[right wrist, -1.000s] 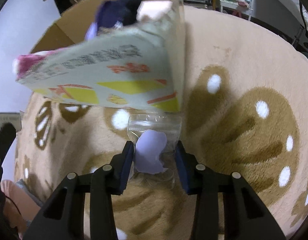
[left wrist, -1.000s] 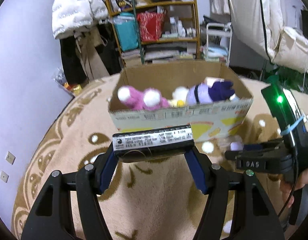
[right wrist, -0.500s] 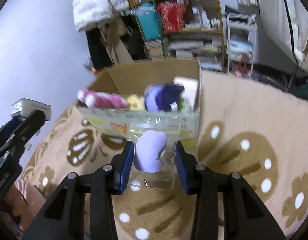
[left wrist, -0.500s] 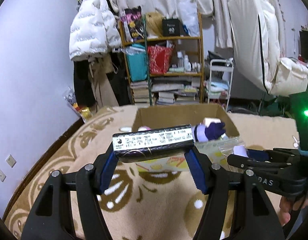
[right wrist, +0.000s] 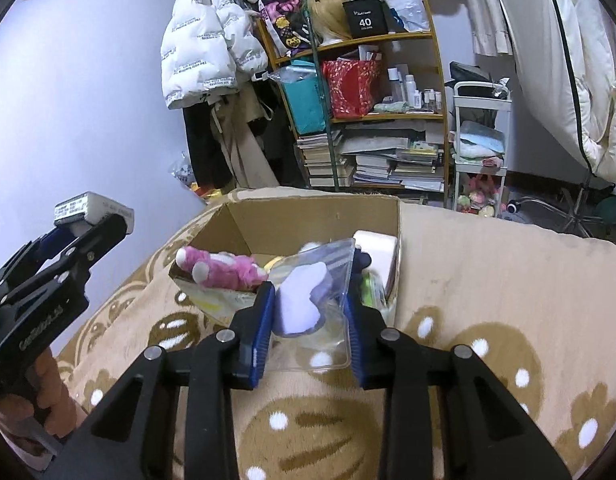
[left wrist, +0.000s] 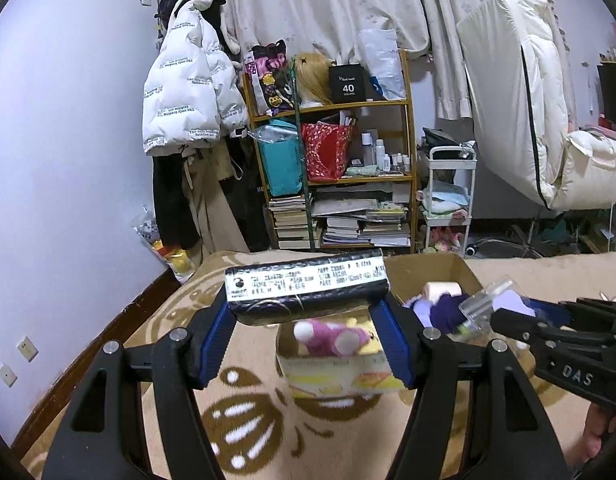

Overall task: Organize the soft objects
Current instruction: 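Carry the clear bag over the box and open the right tool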

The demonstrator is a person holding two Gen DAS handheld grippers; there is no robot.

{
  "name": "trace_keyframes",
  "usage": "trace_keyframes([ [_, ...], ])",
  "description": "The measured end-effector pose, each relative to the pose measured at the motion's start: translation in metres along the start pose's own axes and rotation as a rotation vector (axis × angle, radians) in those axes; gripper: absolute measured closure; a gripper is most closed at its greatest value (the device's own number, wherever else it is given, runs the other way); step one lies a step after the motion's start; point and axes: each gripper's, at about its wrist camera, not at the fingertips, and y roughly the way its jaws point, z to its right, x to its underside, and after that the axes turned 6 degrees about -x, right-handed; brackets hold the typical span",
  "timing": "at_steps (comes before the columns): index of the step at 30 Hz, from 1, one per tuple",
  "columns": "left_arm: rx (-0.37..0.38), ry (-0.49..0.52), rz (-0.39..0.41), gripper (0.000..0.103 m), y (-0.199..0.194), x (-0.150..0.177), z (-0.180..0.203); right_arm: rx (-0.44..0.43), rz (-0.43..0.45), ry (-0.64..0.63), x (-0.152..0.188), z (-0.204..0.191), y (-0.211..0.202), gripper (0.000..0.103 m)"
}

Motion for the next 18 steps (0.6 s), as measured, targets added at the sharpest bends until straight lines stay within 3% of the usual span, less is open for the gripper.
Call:
trace_keyframes([
  [8, 0.043, -0.013, -0.039, 0.038, 0.038, -0.02, -0.001, -0.007, 0.037, -0.006, -0.019, 0.004, 0.016, 0.068],
  [18, 0.095, 0.005, -0.133, 0.038, 0.087, -0.017, 0.016, -0.023, 0.044, -0.006, -0.029, 0.01, 0.041, 0.068],
])
